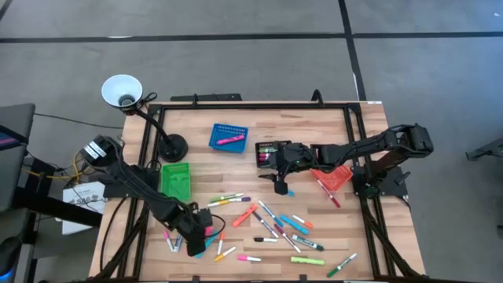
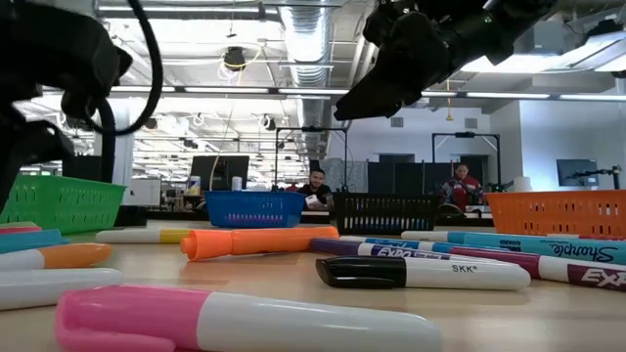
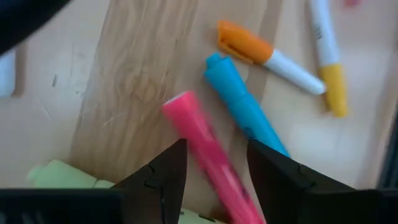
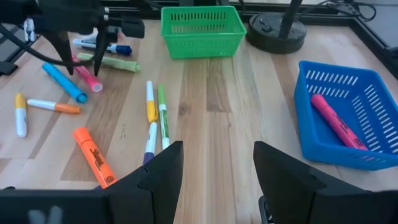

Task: Pick & Place Markers
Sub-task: Put pink highlighter pen into the blue basket

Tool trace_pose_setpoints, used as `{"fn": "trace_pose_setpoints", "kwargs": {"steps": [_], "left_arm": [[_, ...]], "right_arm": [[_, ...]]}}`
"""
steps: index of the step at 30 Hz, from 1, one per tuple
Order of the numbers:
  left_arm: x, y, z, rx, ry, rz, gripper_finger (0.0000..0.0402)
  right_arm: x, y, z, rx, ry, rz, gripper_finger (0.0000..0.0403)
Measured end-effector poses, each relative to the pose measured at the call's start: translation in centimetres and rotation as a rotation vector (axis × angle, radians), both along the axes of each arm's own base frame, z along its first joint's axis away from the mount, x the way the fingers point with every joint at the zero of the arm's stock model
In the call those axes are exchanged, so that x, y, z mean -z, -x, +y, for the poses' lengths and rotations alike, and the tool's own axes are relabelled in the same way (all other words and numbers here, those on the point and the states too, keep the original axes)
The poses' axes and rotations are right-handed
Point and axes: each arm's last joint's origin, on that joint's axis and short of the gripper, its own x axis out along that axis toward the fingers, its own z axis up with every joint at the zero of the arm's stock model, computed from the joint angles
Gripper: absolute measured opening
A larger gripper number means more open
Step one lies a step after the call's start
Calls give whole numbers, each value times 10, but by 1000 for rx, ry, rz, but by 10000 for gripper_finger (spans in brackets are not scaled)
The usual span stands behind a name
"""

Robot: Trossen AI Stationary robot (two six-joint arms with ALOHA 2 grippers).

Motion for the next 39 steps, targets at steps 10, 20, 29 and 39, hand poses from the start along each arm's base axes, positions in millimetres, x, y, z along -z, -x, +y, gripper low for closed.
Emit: {"fn": "trace_pose_setpoints", "kwargs": {"steps": [10, 20, 29, 39], "left_arm": [[16, -4, 0, -28, -96, 1, 128], [-15, -12, 20, -233, -112, -191, 64], [-82, -19, 79, -254, -280, -475, 76], [-107, -27, 182, -282, -564, -460, 90]], "right_arm": [[0, 0, 0, 0, 0, 0, 188], [0, 0, 0, 0, 0, 0, 188], [0, 0, 0, 0, 0, -1, 188], [-2, -1, 0, 0, -1, -22, 189]]}}
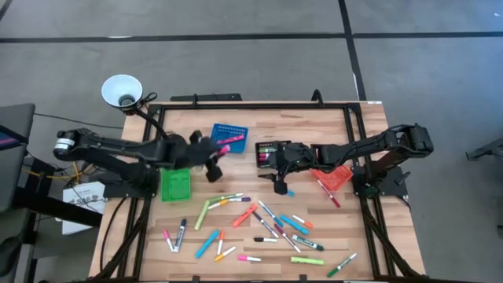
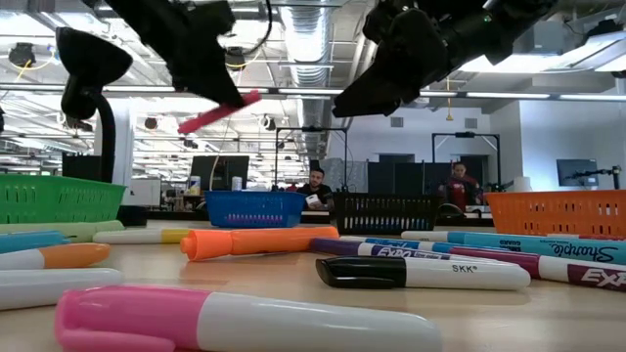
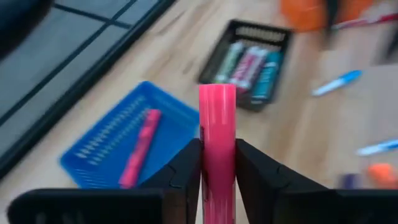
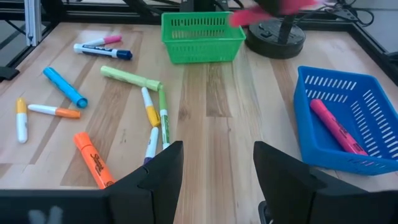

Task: Pick & Place Markers
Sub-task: Put pink highlighter pen into the blue basket

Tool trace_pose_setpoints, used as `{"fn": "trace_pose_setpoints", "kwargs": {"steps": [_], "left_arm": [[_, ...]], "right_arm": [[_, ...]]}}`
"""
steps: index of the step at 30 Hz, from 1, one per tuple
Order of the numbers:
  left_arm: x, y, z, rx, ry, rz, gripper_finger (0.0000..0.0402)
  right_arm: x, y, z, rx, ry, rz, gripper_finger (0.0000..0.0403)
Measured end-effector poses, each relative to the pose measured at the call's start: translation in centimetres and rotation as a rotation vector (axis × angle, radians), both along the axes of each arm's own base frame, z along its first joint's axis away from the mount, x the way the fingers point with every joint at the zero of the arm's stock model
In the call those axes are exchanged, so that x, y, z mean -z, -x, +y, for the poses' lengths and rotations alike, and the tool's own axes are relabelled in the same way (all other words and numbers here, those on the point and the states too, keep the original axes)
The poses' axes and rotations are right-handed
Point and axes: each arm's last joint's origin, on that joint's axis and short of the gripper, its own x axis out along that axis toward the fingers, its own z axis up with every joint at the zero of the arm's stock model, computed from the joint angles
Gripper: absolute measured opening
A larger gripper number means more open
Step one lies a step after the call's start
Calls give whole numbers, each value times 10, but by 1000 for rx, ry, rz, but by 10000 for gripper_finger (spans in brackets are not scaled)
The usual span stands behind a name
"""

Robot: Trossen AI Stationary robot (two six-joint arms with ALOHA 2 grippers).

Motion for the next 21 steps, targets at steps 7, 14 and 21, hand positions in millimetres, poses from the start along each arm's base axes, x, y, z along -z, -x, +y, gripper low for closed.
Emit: {"fn": "trace_pose_setpoints", "kwargs": {"steps": [7, 14, 21], "left_arm": [[16, -10, 53, -66, -42, 93, 79], [44, -35, 88, -4, -158, 151, 86], [82, -50, 110, 38, -181, 238, 84]], "right_arm": [[0, 0, 0, 1, 0, -5, 189], [-2, -1, -1, 3, 0, -22, 189], [-3, -1, -1, 2, 1, -30, 189]]}}
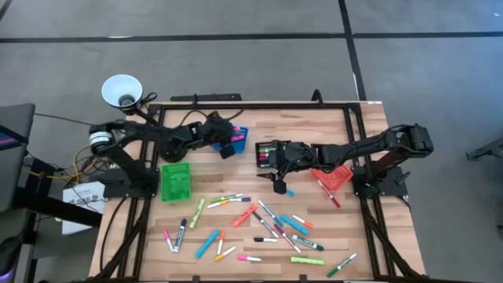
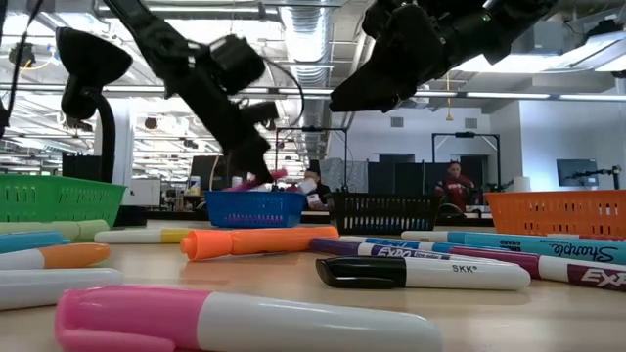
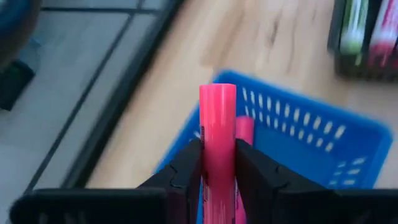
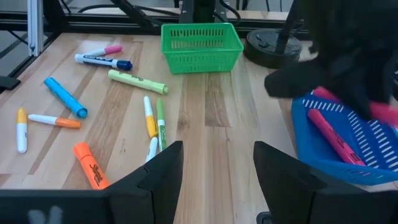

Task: Pick & Place Markers
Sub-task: Put pink highlighter pen into the blue basket, then put the left light green highlighter pen into the blue basket

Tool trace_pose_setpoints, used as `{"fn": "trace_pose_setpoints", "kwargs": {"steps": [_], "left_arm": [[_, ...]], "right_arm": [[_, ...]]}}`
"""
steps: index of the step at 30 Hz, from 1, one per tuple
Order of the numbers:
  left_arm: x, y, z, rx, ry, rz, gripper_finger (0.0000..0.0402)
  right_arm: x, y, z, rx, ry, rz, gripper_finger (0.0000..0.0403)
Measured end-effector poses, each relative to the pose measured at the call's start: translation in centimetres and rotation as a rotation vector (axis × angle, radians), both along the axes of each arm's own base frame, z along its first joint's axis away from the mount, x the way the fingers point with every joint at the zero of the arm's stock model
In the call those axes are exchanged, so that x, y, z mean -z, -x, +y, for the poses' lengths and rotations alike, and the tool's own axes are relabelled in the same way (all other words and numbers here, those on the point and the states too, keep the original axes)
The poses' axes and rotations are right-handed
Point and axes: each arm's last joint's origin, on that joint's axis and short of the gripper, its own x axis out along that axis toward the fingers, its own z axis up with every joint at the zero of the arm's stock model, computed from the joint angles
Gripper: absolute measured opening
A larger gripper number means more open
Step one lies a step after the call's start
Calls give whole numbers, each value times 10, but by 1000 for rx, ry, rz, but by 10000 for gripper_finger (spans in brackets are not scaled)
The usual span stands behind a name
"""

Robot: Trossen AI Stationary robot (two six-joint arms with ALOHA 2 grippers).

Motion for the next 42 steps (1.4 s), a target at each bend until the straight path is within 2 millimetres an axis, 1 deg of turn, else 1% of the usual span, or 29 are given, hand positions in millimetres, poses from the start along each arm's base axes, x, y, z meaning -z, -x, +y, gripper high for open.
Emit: {"fn": "trace_pose_setpoints", "kwargs": {"steps": [3, 7, 14, 17, 19, 22, 25, 28, 32, 35, 39, 42], "left_arm": [[14, -2, 2, 25, 10, 54, 87], [20, -4, 1, 33, 14, 71, 95], [17, -4, 0, 35, 9, 60, 134], [7, -5, -10, 49, 10, 22, 148], [-7, -4, -23, 67, 22, -20, 152], [-30, 5, -51, 83, 99, -81, 153], [-48, 22, -81, 84, 281, -114, 151], [-55, 40, -113, 66, 487, -78, 146], [-52, 60, -153, 5, 640, 20, 143], [-45, 68, -178, -35, 704, 85, 143], [-34, 72, -200, -98, 750, 136, 142], [-20, 70, -209, -134, 744, 185, 142]], "right_arm": [[0, 0, 0, 0, 0, 2, 189], [0, 0, 0, 0, 0, 5, 189], [0, 0, 0, 0, 0, 5, 189], [1, 0, 0, 0, 0, 6, 189], [1, 0, 0, 0, 0, 6, 189], [0, 0, 0, 1, 0, 6, 189], [1, 0, 0, 1, 0, 6, 189], [1, 0, 0, 1, 0, 6, 189], [1, 0, 0, 1, 0, 6, 189], [1, 0, 0, 1, 0, 6, 189], [0, 0, 0, 1, 0, 4, 189], [0, 0, 0, 1, 0, 4, 189]]}}
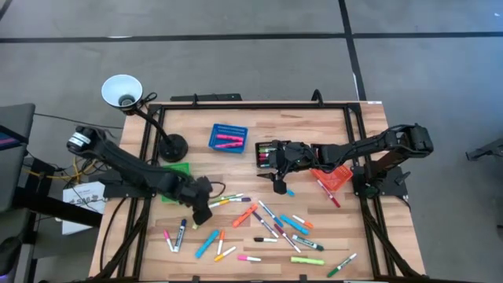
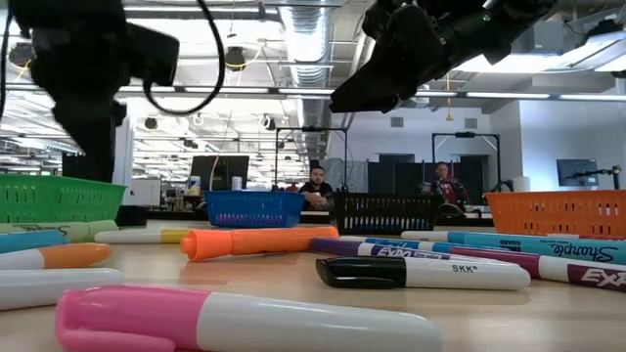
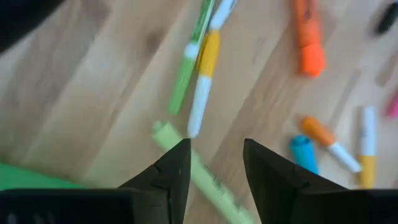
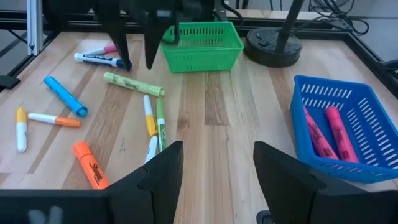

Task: Pick & Place Markers
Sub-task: Put the left light green highlighter pen into the blue basket

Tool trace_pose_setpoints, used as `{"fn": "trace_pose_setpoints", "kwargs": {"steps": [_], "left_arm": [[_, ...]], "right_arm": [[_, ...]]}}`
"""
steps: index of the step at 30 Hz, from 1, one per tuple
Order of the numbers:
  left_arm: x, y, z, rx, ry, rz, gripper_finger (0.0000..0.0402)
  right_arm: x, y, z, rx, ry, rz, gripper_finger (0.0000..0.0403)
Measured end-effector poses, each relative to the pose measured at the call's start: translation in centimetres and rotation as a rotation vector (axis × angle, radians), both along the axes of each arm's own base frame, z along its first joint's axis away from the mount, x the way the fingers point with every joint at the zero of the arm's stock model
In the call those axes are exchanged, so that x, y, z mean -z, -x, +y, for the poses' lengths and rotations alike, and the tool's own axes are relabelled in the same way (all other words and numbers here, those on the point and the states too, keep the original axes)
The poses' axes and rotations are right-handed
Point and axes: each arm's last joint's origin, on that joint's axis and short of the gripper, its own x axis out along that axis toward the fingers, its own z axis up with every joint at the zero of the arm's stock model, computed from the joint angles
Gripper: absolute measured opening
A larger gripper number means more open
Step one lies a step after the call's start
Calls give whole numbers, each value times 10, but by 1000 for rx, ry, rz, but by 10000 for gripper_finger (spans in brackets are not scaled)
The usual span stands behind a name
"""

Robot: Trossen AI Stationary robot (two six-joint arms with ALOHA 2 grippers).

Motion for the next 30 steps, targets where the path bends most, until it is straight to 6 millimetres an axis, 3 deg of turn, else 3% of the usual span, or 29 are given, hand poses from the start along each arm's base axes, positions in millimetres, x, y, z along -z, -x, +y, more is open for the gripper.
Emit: {"fn": "trace_pose_setpoints", "kwargs": {"steps": [7, 14, 23, 30], "left_arm": [[36, -10, -3, -14, -67, 145, 142], [53, -13, -4, -15, -84, 215, 138], [49, -13, -2, -23, -74, 200, 64], [18, -13, 18, -80, -57, 63, 79]], "right_arm": [[0, 0, 0, 0, 0, 2, 189], [0, 0, 0, 0, 0, 2, 189], [0, 0, 0, 0, 0, 2, 189], [0, 0, 0, 0, 0, 2, 189]]}}
